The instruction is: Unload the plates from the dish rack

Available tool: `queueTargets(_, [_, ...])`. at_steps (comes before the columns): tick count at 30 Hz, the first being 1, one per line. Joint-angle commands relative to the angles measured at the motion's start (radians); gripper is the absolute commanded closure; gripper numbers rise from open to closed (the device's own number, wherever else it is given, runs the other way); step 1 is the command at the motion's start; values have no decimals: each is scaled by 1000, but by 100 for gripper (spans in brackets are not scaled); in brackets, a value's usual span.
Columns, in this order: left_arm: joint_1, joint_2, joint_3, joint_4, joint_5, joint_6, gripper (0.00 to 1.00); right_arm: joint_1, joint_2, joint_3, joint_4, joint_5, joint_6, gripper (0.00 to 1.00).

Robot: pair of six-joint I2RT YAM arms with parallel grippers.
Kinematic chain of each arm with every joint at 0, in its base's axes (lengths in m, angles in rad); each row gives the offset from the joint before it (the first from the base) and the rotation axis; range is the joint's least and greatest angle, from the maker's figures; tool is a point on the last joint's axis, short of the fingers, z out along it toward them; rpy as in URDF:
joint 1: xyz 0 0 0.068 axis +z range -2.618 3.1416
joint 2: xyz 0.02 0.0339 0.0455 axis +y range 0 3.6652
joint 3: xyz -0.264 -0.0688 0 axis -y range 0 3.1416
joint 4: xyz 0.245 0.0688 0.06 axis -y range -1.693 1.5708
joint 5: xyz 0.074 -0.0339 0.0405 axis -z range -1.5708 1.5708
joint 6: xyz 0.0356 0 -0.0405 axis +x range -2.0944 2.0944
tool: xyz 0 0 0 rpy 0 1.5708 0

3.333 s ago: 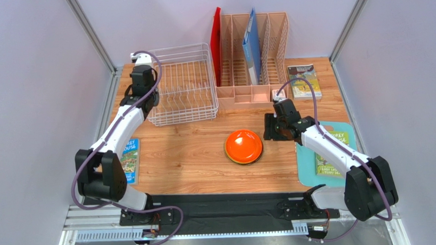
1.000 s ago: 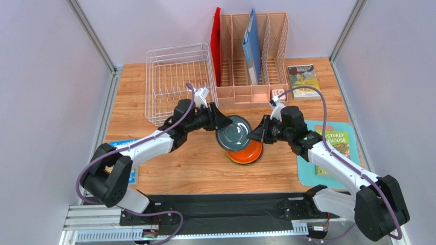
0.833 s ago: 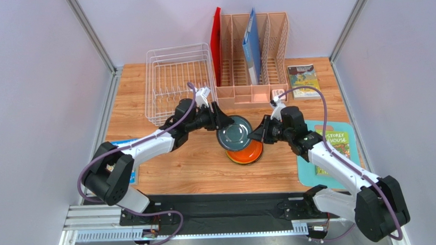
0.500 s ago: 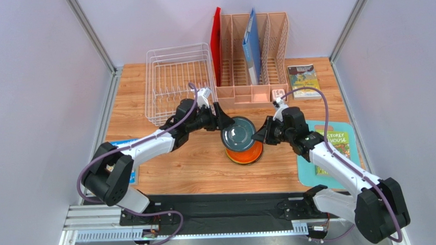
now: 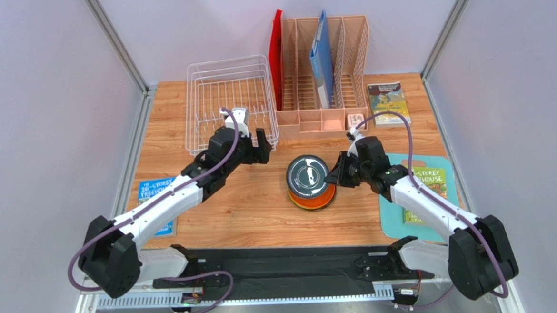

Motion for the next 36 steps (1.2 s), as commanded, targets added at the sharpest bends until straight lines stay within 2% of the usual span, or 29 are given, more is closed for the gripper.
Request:
queueTargets(1, [-4,-81,-30,-94,-229,111,6,-5,37,61,45,4,-18,100])
queueTargets(2, [-4,-95,-39,-95,-244,114,1,-5,43,66,45,7,-26,100])
queueTargets(3, [-4,-108,-49,-95,-253,118,0,-6,54,68,47,8,-28,100])
queueTargets(10, [-2,-217,-107,-91,-303,131,1,-5,106,88,47,-15,-32,100])
queueTargets(26, [-4,-264,-116,-119,-343,131,0,-5,101,118,-79,11,-38,97])
queueTargets(29, [-4,-267,-116,-122,-343,131,0,-5,107,115,-84,8,-37,92])
queueTargets(32, [-2,-268,-116,-121,-345,131,1,-6,115,115,-91,7,-47,82])
queueTargets(36, [-4,-257,-102,-130,-339,134,1,-5,118,126,-122,24,-66,58])
